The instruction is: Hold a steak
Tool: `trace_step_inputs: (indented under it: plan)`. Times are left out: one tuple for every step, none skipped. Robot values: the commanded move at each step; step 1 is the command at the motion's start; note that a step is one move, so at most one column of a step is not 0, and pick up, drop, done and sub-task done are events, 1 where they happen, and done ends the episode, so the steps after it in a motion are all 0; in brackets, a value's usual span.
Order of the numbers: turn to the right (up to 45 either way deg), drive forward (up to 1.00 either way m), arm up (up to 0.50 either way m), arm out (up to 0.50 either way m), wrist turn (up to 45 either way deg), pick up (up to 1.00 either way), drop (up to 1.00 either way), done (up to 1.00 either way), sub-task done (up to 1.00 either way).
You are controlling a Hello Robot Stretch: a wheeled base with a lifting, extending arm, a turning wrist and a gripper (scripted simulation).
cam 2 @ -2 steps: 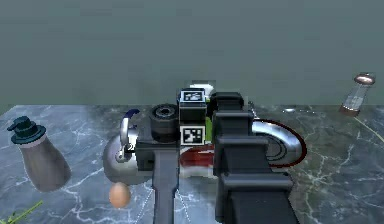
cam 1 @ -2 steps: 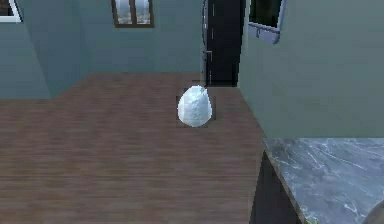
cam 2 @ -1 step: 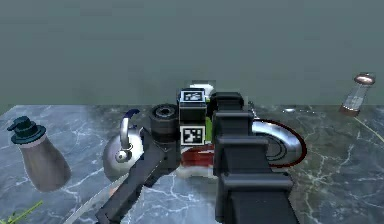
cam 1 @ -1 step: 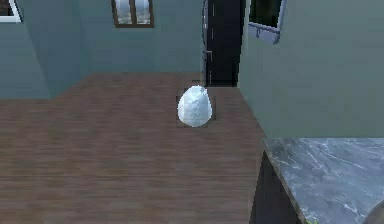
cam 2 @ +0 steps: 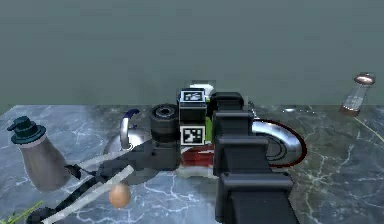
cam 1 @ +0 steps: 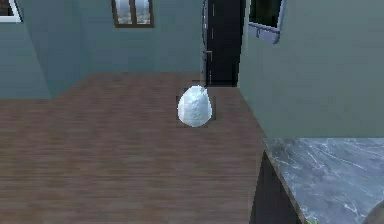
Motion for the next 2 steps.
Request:
trace_step_inputs:
  plan:
    - [0.0,0.00,0.00,0.00,45.0,0.00,0.00,0.00,0.00]
    - [0.0,0.00,0.00,0.00,45.0,0.00,0.00,0.00,0.00]
